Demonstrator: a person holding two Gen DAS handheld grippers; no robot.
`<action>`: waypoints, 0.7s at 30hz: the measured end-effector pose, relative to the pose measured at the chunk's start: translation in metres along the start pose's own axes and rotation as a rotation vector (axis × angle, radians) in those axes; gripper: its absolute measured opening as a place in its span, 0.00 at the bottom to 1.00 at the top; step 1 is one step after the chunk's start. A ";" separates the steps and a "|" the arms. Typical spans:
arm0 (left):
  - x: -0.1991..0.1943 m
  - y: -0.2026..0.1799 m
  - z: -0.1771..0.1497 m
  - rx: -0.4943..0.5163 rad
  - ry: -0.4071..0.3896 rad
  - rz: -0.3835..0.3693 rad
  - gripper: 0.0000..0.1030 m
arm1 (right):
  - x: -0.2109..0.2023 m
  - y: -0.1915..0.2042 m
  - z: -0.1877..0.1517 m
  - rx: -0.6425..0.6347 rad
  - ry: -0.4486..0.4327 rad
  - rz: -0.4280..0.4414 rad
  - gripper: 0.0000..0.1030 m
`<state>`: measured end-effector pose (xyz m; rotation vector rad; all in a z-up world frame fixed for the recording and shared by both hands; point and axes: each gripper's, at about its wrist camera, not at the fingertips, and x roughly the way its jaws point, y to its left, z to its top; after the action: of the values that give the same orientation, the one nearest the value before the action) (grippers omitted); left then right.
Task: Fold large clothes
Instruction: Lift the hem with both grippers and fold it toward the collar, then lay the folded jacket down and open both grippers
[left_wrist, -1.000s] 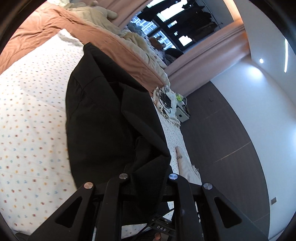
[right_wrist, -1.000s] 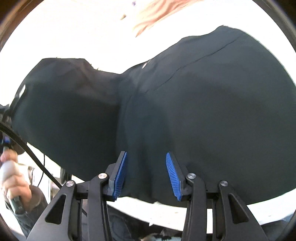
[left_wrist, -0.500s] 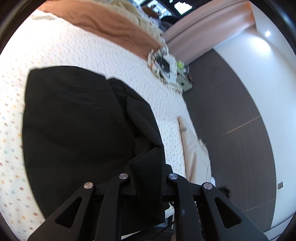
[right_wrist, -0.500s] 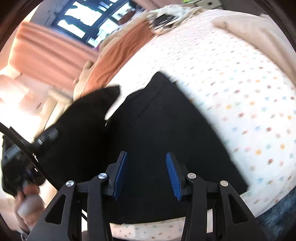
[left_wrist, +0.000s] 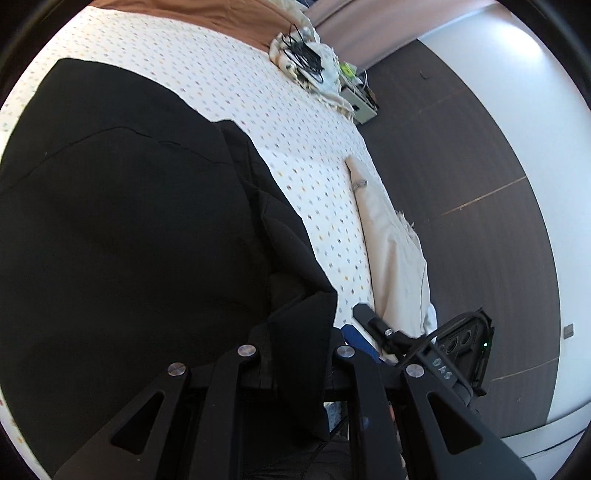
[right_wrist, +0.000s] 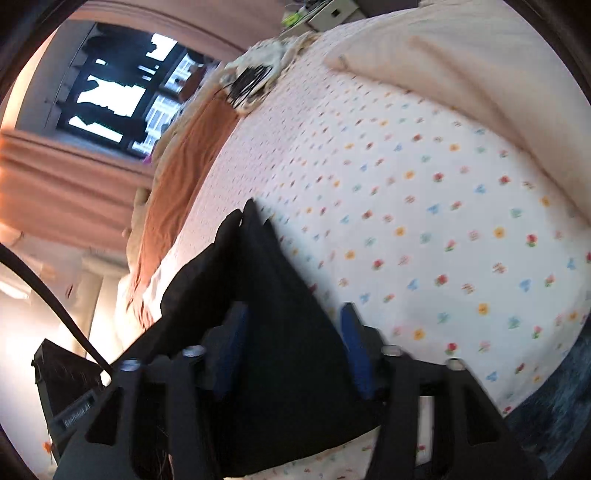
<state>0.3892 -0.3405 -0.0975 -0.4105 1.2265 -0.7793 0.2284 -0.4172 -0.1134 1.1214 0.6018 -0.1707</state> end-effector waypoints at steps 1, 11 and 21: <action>0.003 -0.001 0.000 -0.001 0.007 0.003 0.13 | -0.002 0.000 0.000 0.003 0.000 -0.004 0.63; 0.023 -0.005 0.014 -0.096 0.070 -0.015 0.36 | -0.024 -0.004 0.000 0.012 -0.035 0.053 0.74; -0.039 0.014 0.004 -0.146 -0.040 -0.055 0.80 | -0.024 -0.009 -0.011 -0.029 0.027 0.143 0.75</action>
<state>0.3919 -0.3033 -0.0792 -0.5787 1.2429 -0.7273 0.2008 -0.4153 -0.1106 1.1355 0.5441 -0.0232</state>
